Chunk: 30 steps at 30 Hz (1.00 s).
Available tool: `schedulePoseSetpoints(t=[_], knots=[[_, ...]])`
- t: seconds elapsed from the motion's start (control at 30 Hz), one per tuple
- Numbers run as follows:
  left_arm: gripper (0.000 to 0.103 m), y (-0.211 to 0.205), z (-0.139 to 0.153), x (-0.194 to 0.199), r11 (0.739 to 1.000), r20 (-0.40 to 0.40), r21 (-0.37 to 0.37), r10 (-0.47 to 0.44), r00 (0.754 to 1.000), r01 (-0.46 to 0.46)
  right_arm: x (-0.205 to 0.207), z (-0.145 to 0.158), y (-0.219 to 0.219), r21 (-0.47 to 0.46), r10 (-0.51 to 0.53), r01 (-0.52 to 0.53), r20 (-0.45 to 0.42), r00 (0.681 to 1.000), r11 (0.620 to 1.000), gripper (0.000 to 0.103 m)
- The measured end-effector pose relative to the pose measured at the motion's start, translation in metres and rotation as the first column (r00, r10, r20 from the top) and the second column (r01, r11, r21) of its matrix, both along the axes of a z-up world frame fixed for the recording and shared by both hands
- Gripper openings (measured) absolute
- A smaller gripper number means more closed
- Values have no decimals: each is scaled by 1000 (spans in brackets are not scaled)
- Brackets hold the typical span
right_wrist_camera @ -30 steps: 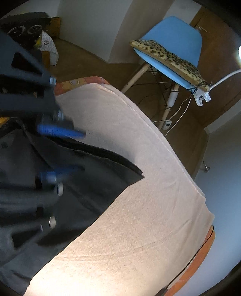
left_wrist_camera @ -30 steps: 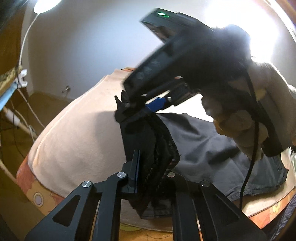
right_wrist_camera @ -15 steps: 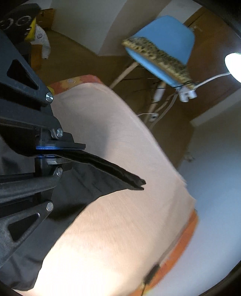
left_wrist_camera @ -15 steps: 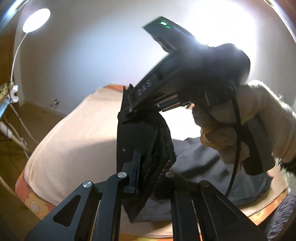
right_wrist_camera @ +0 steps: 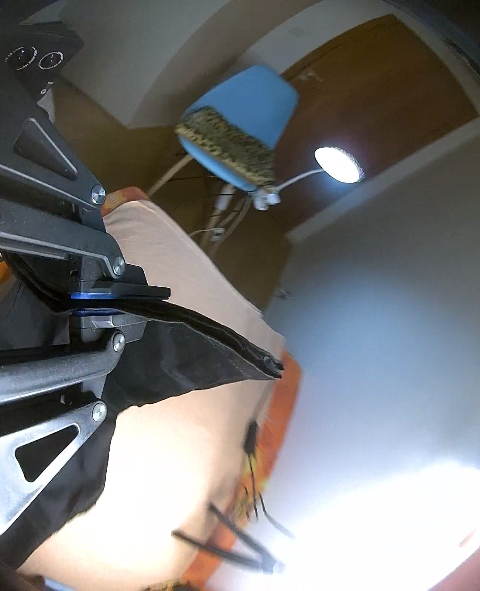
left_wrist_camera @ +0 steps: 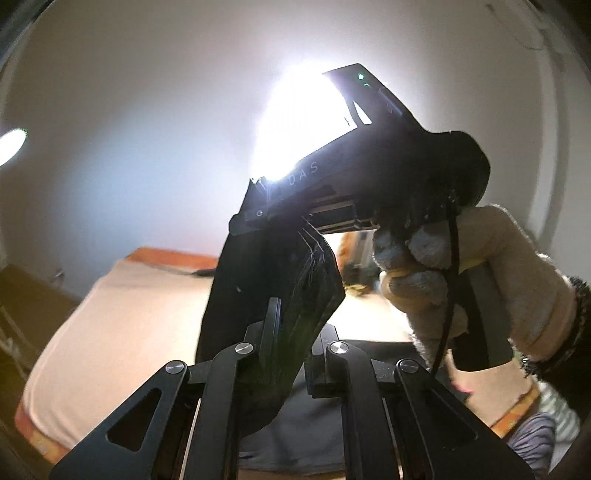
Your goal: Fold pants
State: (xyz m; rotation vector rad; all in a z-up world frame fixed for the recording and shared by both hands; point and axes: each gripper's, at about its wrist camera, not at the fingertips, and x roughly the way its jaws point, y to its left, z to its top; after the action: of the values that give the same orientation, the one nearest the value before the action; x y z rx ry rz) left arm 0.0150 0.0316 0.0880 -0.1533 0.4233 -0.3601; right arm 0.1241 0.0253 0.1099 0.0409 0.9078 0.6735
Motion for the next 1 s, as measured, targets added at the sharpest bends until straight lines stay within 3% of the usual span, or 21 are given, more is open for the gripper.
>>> schedulePoseSetpoints(t=[0.2,0.3,0.43,0.57,0.6,0.67,0.8,0.87,1.0], knots=[[12,-49,14,-13,990,-47,-37,-136,990,134,-18,29,-81,44,-98,96,45,994,994,1],[23,-51,13,-32,982,-78,-78,-178,981,172,-24,27,-125,71,-162,159,37,986,985,1],[23,-39,4,-41,982,-108,-76,-180,978,172,-33,16,-188,89,-233,231,18,972,969,1],[23,-16,-14,-22,991,-188,-77,-120,975,107,-45,-12,-249,100,-293,294,-24,956,951,1],[23,-17,-38,-13,992,-209,-78,-112,971,98,-46,-23,-261,97,-310,313,-44,950,945,1],[23,-19,-59,-5,995,-249,-47,-97,964,88,-48,-47,-286,88,-344,351,-84,935,932,1],[23,-42,-97,8,994,-343,-23,-105,934,103,-48,-98,-322,80,-388,405,-168,906,911,1],[23,-46,-96,6,993,-379,-6,-111,919,118,-49,-120,-340,74,-396,417,-203,895,906,1],[24,-44,-121,15,994,-437,8,-96,894,110,-49,-155,-359,77,-411,443,-258,874,893,1]])
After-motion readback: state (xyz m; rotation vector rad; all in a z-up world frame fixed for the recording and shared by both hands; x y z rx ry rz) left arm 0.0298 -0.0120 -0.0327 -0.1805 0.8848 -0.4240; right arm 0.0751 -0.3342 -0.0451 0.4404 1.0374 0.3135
